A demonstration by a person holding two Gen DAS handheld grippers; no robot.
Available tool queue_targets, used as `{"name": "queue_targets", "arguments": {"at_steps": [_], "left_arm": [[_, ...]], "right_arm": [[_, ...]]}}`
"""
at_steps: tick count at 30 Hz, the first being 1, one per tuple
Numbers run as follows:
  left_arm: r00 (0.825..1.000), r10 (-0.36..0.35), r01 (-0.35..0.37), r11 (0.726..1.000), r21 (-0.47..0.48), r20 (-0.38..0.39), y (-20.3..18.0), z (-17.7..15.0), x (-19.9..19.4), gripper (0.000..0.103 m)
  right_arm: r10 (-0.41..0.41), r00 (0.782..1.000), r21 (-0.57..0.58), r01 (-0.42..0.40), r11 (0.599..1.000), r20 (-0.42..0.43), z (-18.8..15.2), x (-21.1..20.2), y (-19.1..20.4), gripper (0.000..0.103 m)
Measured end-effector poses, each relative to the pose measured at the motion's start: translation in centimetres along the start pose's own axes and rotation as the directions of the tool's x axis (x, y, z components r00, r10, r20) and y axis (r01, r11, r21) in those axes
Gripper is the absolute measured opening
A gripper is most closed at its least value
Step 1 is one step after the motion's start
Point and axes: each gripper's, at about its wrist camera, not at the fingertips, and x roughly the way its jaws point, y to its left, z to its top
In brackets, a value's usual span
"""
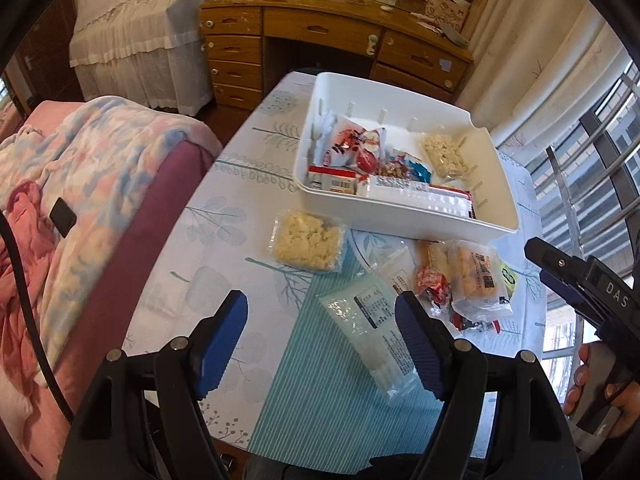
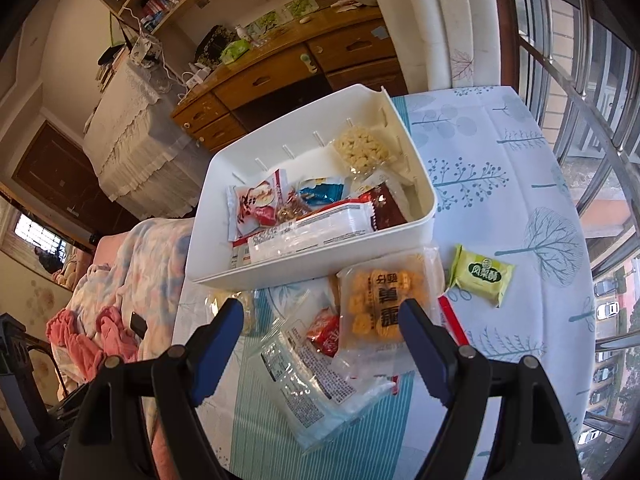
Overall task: Organize snacks
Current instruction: 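Withdraw both tools from the tray toward the remaining snacks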
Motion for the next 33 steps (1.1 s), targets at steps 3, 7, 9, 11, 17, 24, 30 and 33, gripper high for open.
{"name": "queue_targets", "arguments": {"at_steps": [3, 7, 9, 11, 17, 24, 30, 33], "left_arm": [[1.0, 0.003, -0.003, 1.0, -0.008, 0.006, 0.6, -0.2, -0.2, 0.075], [1.0, -0.015, 0.015, 1.0, 0.0, -0.006, 1.2, -0.1, 0.2, 0.075], [1.0, -0.025, 0.025, 1.0, 0.01, -0.018, 1.3, 0.0, 0.7, 0.075], [0.999, -0.04, 0.041, 0.999, 0.03, -0.032, 1.4, 0.3, 1.1, 0.075], [0.991, -0.102, 0.112, 0.986, 0.122, -0.083, 1.8, 1.9, 2.5, 0.077], [0.977, -0.148, 0.181, 0.957, 0.227, -0.151, 2.3, 3.9, 4.2, 0.082], [0.964, -0.153, 0.216, 0.928, 0.302, -0.219, 2.3, 4.6, 6.0, 0.086], [0.956, -0.147, 0.229, 0.915, 0.332, -0.256, 2.2, 5.0, 7.2, 0.086]], "right_arm": [[0.01, 1.0, -0.005, -0.01, 1.0, -0.003, -0.5, -0.1, 0.7, 0.081], [0.011, 1.0, 0.0, -0.011, 1.0, -0.028, -1.3, 0.2, 1.2, 0.081], [0.0, 0.999, 0.008, 0.001, 1.0, -0.041, -1.7, 0.6, 1.4, 0.081], [-0.011, 0.999, 0.016, 0.012, 1.0, -0.05, -2.2, 0.8, 1.5, 0.081], [-0.062, 0.996, 0.1, 0.068, 0.993, -0.068, -3.7, 1.2, 2.0, 0.081], [-0.126, 0.991, 0.182, 0.133, 0.974, -0.048, -5.3, 1.0, 3.0, 0.081], [-0.172, 0.985, 0.184, 0.168, 0.969, 0.007, -7.4, 1.0, 4.5, 0.081], [-0.204, 0.979, 0.173, 0.198, 0.965, 0.017, -8.3, 1.4, 5.1, 0.081]]}}
